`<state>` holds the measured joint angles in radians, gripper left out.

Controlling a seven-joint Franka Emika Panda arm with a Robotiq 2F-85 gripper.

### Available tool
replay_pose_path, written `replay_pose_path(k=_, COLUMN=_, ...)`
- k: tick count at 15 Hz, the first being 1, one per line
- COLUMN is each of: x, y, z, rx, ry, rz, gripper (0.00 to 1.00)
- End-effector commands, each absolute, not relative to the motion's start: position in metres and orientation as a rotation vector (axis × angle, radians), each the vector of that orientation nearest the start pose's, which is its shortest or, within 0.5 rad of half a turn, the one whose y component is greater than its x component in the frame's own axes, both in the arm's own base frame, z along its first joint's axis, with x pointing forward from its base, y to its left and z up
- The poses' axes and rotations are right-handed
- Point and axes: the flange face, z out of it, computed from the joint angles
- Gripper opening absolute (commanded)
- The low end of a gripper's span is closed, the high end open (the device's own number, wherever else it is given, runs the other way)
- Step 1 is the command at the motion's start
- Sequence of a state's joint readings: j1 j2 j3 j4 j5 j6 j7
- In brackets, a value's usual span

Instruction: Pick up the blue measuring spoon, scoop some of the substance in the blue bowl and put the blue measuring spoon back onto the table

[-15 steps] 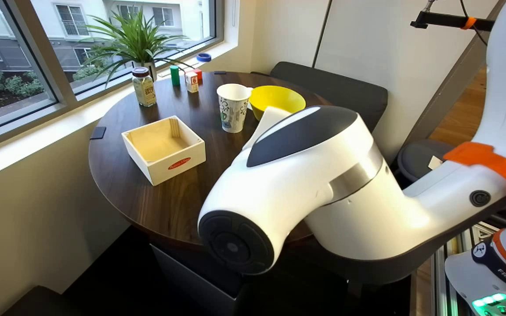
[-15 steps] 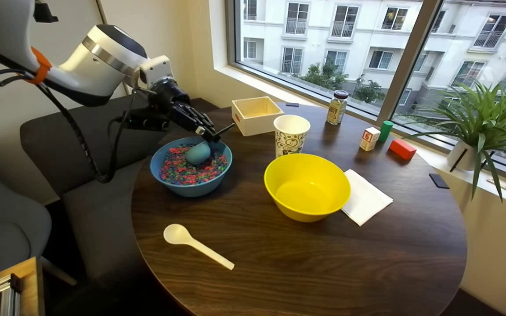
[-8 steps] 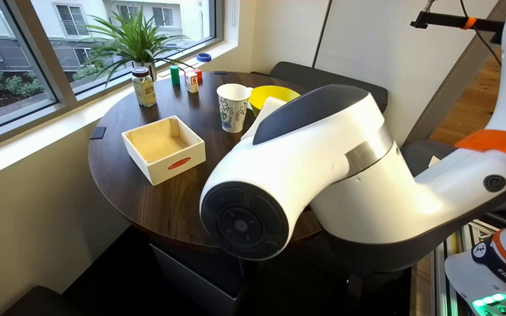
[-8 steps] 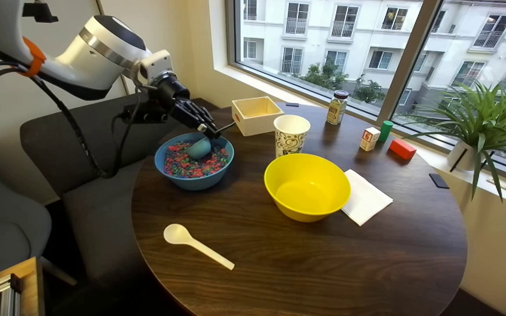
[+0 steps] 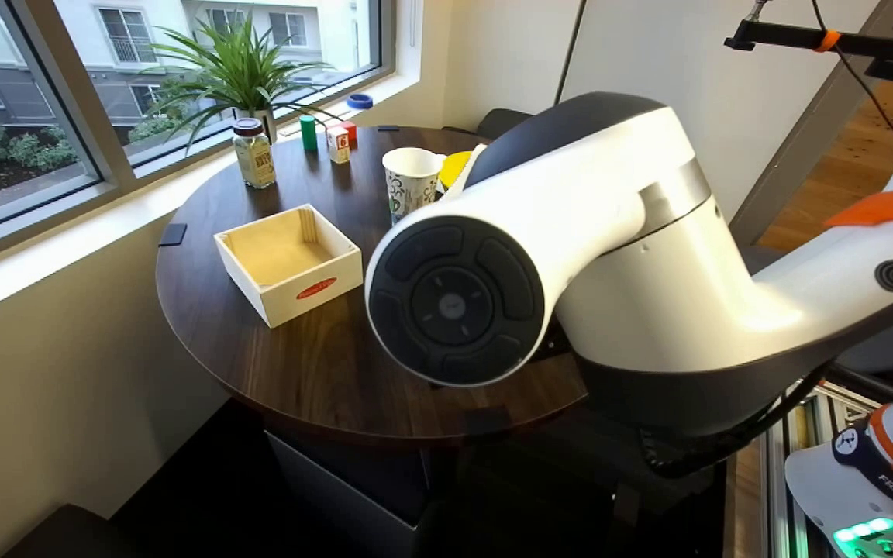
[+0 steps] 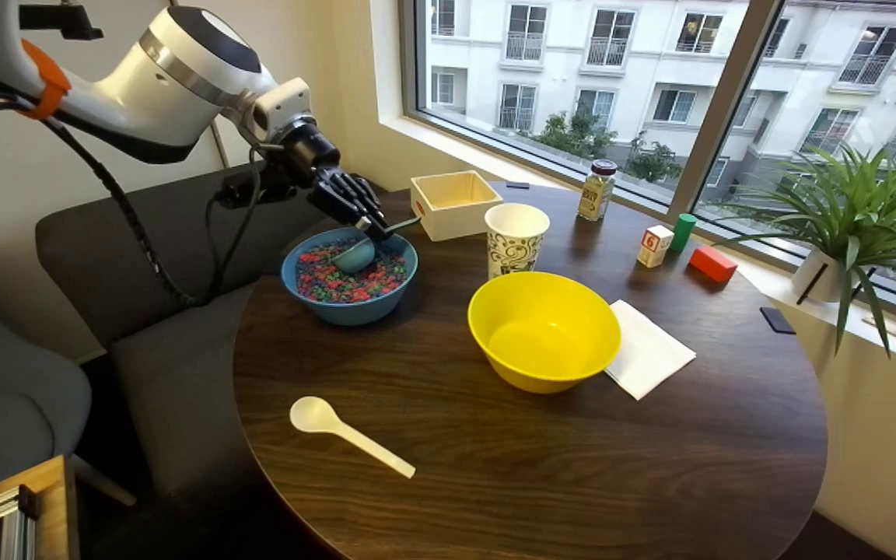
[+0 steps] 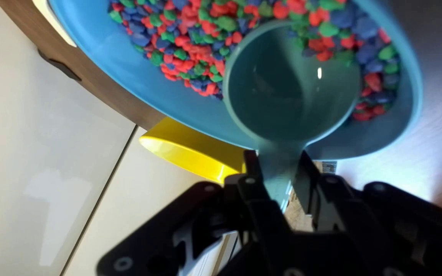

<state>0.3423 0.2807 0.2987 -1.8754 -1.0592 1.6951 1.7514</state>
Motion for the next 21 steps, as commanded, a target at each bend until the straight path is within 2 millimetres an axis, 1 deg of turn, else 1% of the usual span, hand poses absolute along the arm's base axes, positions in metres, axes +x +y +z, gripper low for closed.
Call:
replay_pose_path(k=1, x=0.523, y=0.274, z=0.374, rx=2.269, ry=-0.822, rz=0.861, gripper=0.06)
replay_pose_path(k=4, x=0.524, y=0.265, z=0.386, rx=2.313, ry=-0.857, rz=0.872, gripper=0.06)
replay_pose_path(k=9, x=0.524, y=0.252, z=0.396, rx=2.434, ry=-0.884, rz=0.848, gripper=0.06)
replay_pose_path(k=11, x=0.524, y=0.246, z=0.403, rx=2.468, ry=-0.901, rz=0.843, gripper=0.06)
replay_pose_path(k=18, x=0.519, y=0.235, z=0.431, rx=2.56, ry=-0.945, rz=0.812, gripper=0.06)
replay_pose_path(k=21, x=0.513, y=0.223, z=0.447, rx=2.593, ry=-0.968, rz=0.778, gripper=0.06)
